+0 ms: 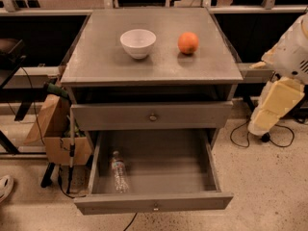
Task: Pick water bottle from middle drawer and place on counter
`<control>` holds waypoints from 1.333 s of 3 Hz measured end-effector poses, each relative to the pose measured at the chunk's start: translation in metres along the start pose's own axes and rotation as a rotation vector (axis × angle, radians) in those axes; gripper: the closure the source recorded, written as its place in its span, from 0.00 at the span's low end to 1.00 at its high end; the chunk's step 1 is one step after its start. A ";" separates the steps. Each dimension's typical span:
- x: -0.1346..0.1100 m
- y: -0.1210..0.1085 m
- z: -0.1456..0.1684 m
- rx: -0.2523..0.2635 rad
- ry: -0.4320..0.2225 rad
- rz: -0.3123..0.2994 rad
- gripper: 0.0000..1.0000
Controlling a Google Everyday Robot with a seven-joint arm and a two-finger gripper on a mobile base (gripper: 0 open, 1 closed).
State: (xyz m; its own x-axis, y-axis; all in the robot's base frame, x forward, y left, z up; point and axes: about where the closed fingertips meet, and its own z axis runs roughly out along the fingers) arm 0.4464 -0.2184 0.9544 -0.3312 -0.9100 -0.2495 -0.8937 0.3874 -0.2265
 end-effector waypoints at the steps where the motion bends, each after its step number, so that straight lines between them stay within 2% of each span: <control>1: -0.007 0.005 0.043 0.014 0.015 0.138 0.00; 2: -0.030 0.021 0.106 0.010 0.006 0.243 0.00; 3: -0.078 0.034 0.174 -0.017 -0.047 0.314 0.00; 4: -0.091 0.027 0.178 0.004 -0.094 0.404 0.00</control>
Offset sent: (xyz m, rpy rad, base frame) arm 0.0508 0.1032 -0.1785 0.2692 0.0926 -0.7641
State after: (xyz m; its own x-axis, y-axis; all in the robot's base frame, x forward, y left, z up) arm 0.5064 -0.0991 0.8033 -0.6260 -0.6672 -0.4036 -0.6960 0.7115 -0.0966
